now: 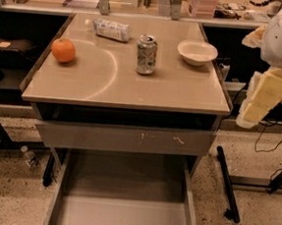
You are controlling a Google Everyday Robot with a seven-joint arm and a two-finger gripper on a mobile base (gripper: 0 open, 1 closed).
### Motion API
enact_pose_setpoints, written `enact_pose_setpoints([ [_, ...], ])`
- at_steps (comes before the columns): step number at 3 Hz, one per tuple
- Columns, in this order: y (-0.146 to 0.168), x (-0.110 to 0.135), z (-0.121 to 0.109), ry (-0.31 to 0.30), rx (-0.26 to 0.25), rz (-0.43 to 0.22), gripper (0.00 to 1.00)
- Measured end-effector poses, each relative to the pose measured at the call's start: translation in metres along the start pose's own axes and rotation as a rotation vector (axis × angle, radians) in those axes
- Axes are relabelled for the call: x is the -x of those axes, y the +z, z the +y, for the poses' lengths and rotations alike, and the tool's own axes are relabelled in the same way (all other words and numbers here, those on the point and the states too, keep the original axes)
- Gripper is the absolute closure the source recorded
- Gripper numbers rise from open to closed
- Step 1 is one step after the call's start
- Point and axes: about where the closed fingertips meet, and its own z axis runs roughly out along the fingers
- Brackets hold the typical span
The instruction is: Place 7up can into middle drawer
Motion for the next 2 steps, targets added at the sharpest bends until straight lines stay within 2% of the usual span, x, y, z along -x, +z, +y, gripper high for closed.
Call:
enact_pose_setpoints([
  [1,0.012,0.018,-0.025,-0.04,-0.017,-0.095,0.0],
  [2,0.028,0.04,-0.05,-0.086,-0.009,-0.294,0.0],
])
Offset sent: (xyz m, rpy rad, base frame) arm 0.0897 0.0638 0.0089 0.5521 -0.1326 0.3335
